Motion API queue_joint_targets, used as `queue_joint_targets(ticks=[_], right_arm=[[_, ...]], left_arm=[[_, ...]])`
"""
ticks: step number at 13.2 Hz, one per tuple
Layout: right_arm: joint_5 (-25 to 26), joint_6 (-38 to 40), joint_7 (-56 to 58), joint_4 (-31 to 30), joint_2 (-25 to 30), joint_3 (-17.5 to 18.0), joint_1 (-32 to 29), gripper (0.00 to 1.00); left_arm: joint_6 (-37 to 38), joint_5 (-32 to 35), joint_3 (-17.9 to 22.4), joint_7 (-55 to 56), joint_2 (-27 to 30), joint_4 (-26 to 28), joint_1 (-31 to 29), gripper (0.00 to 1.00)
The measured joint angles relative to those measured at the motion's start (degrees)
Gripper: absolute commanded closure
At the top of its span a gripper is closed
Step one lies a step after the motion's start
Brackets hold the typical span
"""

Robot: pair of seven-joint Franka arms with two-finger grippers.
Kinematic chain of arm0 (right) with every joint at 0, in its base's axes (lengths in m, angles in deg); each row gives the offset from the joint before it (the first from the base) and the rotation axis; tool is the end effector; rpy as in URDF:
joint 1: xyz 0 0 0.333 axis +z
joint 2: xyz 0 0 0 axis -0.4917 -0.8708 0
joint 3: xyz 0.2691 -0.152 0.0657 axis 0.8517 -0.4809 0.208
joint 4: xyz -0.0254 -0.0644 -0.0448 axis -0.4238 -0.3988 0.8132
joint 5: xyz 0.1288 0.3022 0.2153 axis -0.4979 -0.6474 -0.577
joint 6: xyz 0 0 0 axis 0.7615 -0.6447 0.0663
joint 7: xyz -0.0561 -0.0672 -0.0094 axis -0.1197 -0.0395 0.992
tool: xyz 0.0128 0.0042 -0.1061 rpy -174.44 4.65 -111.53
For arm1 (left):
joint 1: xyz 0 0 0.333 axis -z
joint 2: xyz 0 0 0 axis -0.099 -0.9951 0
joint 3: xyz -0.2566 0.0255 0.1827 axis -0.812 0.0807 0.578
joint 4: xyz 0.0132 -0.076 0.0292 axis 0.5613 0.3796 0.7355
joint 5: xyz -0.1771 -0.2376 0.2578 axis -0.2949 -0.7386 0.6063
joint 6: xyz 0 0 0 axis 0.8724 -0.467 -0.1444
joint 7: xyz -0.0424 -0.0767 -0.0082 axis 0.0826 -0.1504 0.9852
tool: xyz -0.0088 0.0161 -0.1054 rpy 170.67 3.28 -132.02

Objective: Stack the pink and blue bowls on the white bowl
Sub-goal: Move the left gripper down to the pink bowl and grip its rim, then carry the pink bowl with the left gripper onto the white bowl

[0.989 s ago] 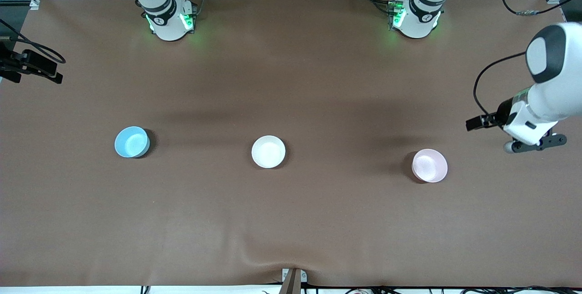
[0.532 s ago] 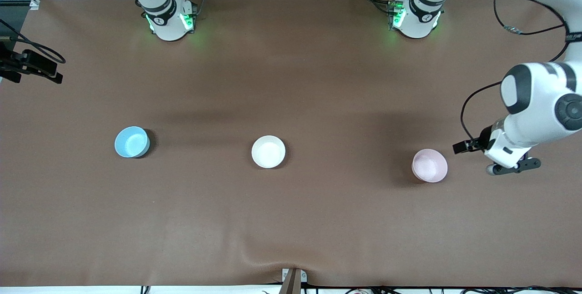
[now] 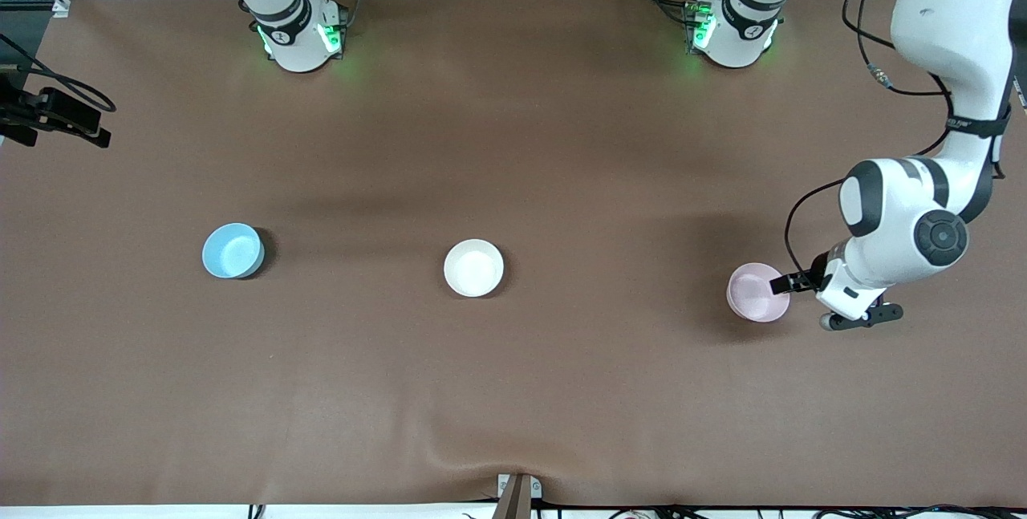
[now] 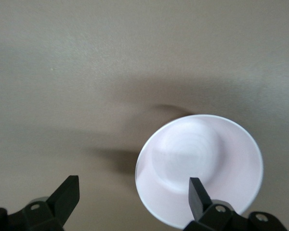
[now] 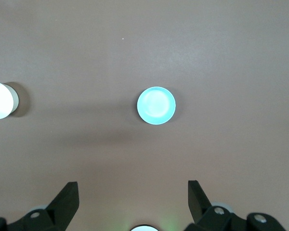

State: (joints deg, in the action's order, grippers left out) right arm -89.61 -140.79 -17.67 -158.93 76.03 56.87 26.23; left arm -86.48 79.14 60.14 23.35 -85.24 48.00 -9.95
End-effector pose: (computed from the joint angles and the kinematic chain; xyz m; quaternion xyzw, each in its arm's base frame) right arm 0.5463 -0.0244 0.6525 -0.9991 0.0169 0.0383 0.0037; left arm 0.6378 0.0039 0.2304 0.9957 0.0873 -0.0282 0.0099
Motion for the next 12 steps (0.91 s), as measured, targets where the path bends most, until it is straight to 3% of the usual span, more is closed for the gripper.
queue_joint_targets(ticks=[2, 7, 12], right_arm=[[0.0, 0.0, 0.0, 0.0, 0.0, 0.0, 0.0, 0.0], [0.0, 0.0, 0.0, 0.0, 0.0, 0.0, 0.0, 0.0], [0.0, 0.0, 0.0, 0.0, 0.0, 0.0, -0.01, 0.0]], left_arm=[[-0.5, 0.0, 0.0, 0.02, -1.26, 0.0, -0.03, 0.42], [-3.61, -0.01, -0.03, 0.02, -3.54, 0.01, -0.04, 1.0], [-4.26, -0.09, -0.34, 0.02, -3.71, -0.33, -0.02, 1.0]])
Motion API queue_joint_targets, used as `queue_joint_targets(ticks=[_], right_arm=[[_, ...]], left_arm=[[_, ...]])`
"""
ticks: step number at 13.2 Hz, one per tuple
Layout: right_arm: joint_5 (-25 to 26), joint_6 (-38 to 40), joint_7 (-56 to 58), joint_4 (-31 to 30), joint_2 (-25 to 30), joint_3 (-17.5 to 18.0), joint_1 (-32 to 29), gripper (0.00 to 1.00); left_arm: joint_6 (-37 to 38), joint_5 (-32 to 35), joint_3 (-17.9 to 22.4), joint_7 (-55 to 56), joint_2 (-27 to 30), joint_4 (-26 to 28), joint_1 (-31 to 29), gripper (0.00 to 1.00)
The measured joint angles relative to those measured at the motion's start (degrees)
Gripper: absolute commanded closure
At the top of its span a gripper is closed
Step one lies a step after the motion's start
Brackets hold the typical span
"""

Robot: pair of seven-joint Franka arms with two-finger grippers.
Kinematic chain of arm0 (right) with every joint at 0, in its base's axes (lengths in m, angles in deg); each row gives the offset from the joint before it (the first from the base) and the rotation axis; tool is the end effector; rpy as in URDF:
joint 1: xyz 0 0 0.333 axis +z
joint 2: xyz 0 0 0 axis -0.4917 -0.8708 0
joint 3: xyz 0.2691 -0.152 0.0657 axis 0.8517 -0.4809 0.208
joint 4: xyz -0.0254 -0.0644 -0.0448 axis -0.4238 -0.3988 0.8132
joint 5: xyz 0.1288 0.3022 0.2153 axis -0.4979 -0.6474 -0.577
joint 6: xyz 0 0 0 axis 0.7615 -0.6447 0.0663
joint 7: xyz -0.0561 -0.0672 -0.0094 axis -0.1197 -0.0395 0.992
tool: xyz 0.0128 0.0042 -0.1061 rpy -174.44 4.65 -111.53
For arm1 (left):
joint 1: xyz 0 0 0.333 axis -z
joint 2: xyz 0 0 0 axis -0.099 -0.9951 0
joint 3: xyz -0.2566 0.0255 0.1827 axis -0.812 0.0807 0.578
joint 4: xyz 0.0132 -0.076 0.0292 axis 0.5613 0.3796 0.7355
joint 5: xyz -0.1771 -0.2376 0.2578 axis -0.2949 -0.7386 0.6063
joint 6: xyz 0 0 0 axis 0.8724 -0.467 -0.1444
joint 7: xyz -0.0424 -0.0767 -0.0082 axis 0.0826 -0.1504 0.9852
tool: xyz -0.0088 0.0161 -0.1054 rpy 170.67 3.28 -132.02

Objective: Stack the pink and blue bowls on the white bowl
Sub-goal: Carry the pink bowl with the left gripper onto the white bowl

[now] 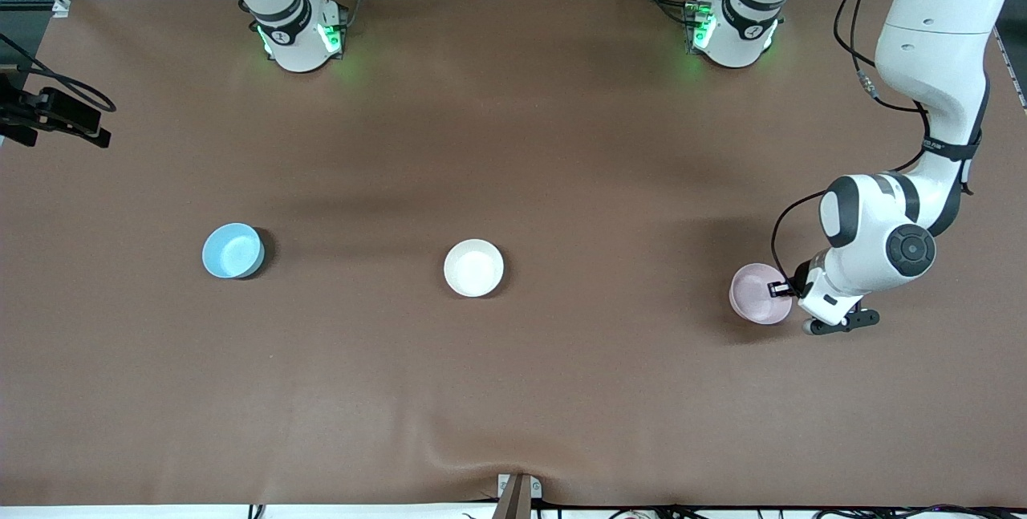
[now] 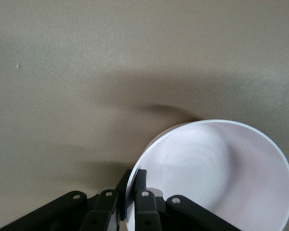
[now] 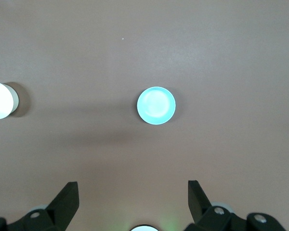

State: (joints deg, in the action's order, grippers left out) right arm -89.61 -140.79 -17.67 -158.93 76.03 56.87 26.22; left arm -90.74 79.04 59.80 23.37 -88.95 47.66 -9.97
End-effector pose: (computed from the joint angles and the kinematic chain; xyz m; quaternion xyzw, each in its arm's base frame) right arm 0.5463 -0.0245 0.6525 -0.9991 0.0170 0.0383 0.0037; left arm 0.6405 0.0003 0.1978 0.9959 0.0867 -0.0207 0.0152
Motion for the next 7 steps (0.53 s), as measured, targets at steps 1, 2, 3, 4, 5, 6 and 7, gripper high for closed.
queue_joint_targets(ticks=[1, 2, 3, 4, 5, 6, 7], right_arm=[[0.0, 0.0, 0.0, 0.0, 0.0, 0.0, 0.0, 0.0], [0.0, 0.0, 0.0, 0.0, 0.0, 0.0, 0.0, 0.0], [0.0, 0.0, 0.0, 0.0, 0.0, 0.0, 0.0, 0.0], [0.0, 0.0, 0.0, 0.0, 0.0, 0.0, 0.0, 0.0], [0.0, 0.0, 0.0, 0.0, 0.0, 0.0, 0.0, 0.0], [0.0, 0.0, 0.0, 0.0, 0.0, 0.0, 0.0, 0.0], [0.0, 0.0, 0.0, 0.0, 0.0, 0.0, 0.0, 0.0]], left_arm=[[0.0, 0.0, -0.26, 0.0, 0.33, -0.17, -0.02, 1.0], [-0.01, 0.0, -0.72, 0.0, 0.84, -0.32, -0.03, 1.0], [0.01, 0.0, -1.34, 0.0, 1.55, -0.44, -0.03, 1.0], [0.2, 0.0, -2.1, 0.0, 2.48, -0.5, -0.01, 1.0], [0.54, 0.0, -2.94, 0.0, 3.47, -0.52, -0.01, 1.0], [0.89, 0.0, -3.9, 0.0, 4.55, -0.53, 0.01, 1.0], [1.19, 0.0, -5.02, 0.18, 5.58, -0.55, 0.02, 1.0]])
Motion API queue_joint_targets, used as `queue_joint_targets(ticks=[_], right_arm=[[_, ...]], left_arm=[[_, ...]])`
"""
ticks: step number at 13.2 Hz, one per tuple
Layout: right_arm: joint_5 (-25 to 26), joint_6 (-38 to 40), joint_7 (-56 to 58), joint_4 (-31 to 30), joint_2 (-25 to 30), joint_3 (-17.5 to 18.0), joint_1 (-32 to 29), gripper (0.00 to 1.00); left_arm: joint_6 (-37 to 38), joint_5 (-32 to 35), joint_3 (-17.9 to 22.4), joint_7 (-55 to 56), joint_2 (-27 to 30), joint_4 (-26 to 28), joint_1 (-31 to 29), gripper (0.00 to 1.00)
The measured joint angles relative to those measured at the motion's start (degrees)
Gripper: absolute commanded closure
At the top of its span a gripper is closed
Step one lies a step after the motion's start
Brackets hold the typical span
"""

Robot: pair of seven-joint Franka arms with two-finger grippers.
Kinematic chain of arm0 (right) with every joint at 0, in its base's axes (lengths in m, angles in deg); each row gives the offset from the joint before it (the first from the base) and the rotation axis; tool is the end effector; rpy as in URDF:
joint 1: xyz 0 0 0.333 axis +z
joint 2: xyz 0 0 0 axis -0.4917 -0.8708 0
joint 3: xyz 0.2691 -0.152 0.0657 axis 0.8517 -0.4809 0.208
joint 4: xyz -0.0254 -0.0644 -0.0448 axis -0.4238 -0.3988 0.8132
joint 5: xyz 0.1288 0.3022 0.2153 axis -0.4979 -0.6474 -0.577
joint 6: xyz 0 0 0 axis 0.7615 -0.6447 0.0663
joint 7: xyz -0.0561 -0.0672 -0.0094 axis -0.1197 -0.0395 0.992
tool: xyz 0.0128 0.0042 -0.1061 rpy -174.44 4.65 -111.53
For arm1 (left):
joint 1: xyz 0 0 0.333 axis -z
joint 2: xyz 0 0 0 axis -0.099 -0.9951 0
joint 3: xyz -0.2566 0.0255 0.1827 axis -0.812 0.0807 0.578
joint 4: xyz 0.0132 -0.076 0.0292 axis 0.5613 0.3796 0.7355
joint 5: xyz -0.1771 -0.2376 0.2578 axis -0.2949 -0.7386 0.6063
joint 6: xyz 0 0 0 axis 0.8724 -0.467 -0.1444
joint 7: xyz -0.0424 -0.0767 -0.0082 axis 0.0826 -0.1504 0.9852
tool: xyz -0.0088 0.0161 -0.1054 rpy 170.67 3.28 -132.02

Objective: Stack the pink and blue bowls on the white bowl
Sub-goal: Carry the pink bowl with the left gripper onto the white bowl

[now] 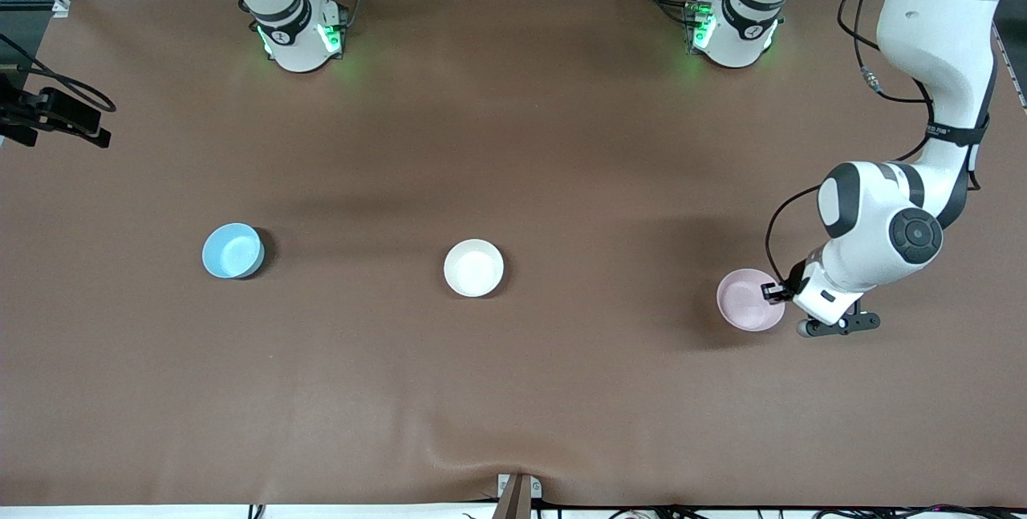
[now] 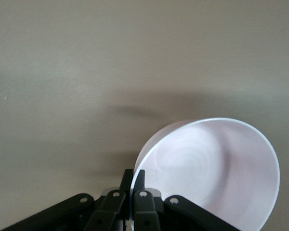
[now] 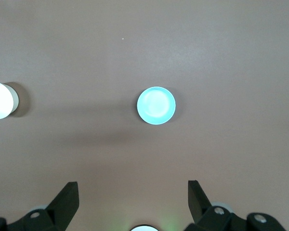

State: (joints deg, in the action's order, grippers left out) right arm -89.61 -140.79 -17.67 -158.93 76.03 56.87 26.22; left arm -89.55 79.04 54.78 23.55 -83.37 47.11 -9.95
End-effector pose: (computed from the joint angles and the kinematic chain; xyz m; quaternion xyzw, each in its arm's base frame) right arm 0.5463 -0.0245 0.6525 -0.9991 0.0170 0.0383 0.0037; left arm 0.6497 -0.0520 0.2658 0.9979 0.0495 0.0215 0.0371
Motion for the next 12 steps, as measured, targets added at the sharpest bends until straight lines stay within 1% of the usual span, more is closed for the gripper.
queue_joint_targets(ticks=[3, 6, 7, 9, 12], right_arm=[[0.0, 0.0, 0.0, 0.0, 0.0, 0.0, 0.0, 0.0], [0.0, 0.0, 0.0, 0.0, 0.0, -0.02, -0.02, 0.0], [0.0, 0.0, 0.0, 0.0, 0.0, -0.03, -0.03, 0.0], [0.0, 0.0, 0.0, 0.0, 0.0, -0.05, -0.06, 0.0], [0.0, 0.0, 0.0, 0.0, 0.0, -0.06, -0.1, 0.0]], left_arm=[[0.16, -0.01, -5.49, 4.76, 1.86, -0.3, 0.1, 1.0], [0.17, -0.02, -11.12, 12.73, 1.89, -1.66, 1.5, 1.0], [0.17, -0.02, -12.11, 15.63, 1.69, -2.58, 2.96, 1.0], [0.17, -0.02, -12.68, 22.12, 0.23, -5.72, 7.8, 1.0], [0.16, -0.02, -12.66, 32.1, -4.35, -11.42, 15.61, 1.0]])
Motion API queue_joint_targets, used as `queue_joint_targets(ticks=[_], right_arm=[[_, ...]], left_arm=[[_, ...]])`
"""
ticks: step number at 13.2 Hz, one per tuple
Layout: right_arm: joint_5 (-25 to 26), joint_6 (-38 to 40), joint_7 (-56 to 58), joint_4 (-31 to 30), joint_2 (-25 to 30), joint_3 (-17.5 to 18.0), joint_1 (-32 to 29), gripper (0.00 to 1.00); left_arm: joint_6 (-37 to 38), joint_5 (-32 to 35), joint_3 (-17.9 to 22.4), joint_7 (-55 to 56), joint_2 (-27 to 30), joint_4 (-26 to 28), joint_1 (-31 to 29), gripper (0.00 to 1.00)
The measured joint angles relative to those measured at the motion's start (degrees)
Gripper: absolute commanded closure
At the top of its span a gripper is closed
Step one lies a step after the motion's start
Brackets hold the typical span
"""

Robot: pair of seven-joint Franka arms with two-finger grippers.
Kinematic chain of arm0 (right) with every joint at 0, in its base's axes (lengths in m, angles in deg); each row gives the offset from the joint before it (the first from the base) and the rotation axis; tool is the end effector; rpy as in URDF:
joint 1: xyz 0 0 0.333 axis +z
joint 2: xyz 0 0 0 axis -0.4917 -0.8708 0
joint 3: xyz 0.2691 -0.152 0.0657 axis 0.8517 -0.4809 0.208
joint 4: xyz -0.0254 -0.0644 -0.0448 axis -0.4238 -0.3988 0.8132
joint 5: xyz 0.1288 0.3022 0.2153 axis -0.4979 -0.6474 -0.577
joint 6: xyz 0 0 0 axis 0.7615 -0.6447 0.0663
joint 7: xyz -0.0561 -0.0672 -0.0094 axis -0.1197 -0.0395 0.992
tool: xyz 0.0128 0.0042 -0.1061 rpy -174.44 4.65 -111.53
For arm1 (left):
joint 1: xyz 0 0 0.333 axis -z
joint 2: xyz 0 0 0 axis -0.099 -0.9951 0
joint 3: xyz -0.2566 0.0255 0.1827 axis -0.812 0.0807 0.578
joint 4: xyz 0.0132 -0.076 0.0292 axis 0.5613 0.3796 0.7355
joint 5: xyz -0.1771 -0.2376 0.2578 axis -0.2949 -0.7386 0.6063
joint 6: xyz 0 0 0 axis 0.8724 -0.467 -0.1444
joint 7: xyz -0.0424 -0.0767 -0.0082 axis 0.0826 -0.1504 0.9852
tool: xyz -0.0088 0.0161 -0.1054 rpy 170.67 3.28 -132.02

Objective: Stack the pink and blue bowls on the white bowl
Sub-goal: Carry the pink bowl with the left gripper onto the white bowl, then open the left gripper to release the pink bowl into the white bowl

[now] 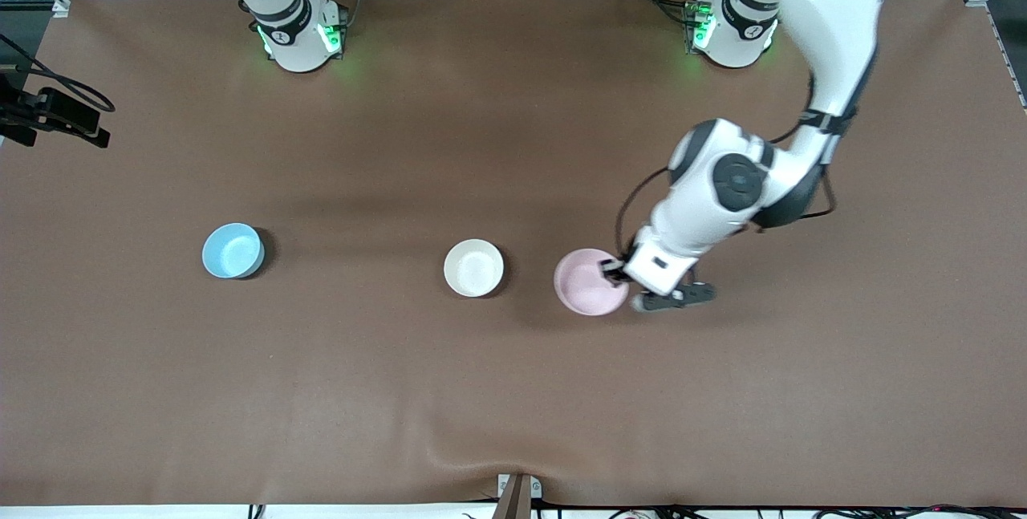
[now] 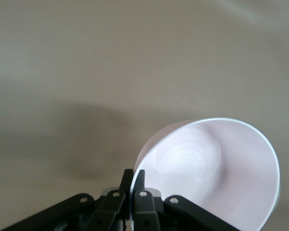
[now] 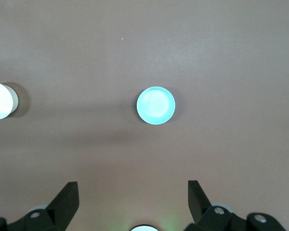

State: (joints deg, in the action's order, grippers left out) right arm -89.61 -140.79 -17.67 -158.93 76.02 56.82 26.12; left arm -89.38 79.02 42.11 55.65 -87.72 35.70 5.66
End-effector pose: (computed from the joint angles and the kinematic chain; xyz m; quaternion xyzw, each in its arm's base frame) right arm 0.5463 -0.0259 0.6524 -0.9991 0.0183 0.0384 0.0037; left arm 0.6072 -0.3561 0.3232 0.9840 0.1104 0.0232 0.1376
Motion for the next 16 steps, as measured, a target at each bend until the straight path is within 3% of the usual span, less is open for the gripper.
queue_joint_targets(ticks=[5, 16], right_arm=[[0.0, -0.01, 0.0, -0.01, -0.28, -0.03, -0.33, 0.0], [0.0, -0.28, 0.0, -0.01, -0.34, -0.03, -0.48, 0.0]], left_arm=[[-0.12, 0.0, 0.19, 8.53, -8.07, -8.17, 8.9, 1.0], [-6.53, 0.0, 2.6, 13.81, -13.09, -10.35, 15.24, 1.0]])
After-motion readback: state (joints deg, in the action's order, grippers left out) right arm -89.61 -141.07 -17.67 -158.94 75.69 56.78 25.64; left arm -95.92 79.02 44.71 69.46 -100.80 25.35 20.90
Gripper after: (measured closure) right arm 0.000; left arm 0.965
